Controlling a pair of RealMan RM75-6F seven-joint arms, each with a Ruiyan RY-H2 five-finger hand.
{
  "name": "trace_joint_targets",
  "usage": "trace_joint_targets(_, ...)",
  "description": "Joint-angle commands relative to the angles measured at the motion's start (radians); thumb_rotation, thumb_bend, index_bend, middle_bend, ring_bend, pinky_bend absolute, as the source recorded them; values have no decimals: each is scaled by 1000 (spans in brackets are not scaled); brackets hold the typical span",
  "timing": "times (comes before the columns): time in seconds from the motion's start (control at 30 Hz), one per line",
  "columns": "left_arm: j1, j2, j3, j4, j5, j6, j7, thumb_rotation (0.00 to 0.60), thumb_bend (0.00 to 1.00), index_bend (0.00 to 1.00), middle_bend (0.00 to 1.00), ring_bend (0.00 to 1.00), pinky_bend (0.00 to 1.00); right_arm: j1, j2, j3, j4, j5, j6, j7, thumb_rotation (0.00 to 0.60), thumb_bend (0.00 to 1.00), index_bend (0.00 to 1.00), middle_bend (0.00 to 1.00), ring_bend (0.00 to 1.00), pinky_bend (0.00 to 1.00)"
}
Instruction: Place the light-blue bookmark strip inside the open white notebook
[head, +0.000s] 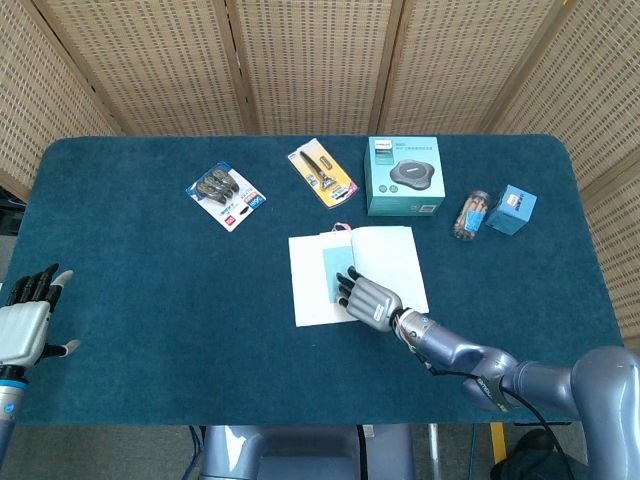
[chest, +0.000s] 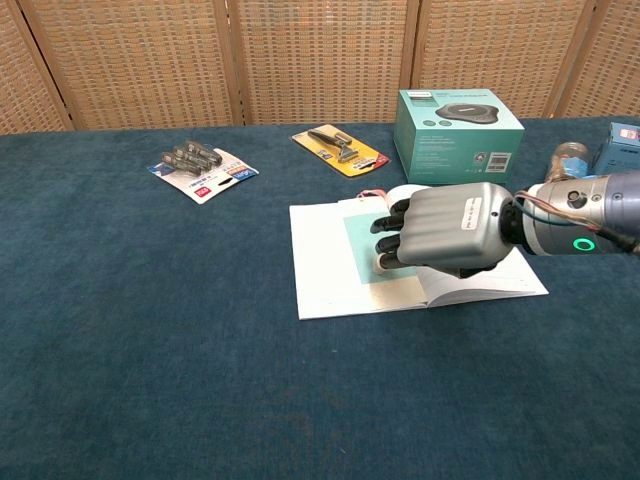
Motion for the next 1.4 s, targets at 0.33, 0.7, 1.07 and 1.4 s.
trace_joint_targets(0.33,-2,-3,1,0,0,-2,5,600,0,0,0,0,0,-10,10,6,-10,-15,1,-7,600,1000,216,178,53,135)
trace_joint_targets(0.7,-1,-2,1,-2,1,2,5,600,0,0,0,0,0,-19,11,12,-17,-20,5,-25,600,1000,216,180,54,135)
trace_joint_targets(1.07,0,-1,3,-5,7,4,3,600,0,0,0,0,0,-24,18,28,-30,-36,17,-16,600,1000,216,180,54,135)
trace_joint_targets(1.4,1,7,3,-8,14,3,-12,600,0,0,0,0,0,-73,102,102,-121,-114,209,101,600,1000,216,169,54,135)
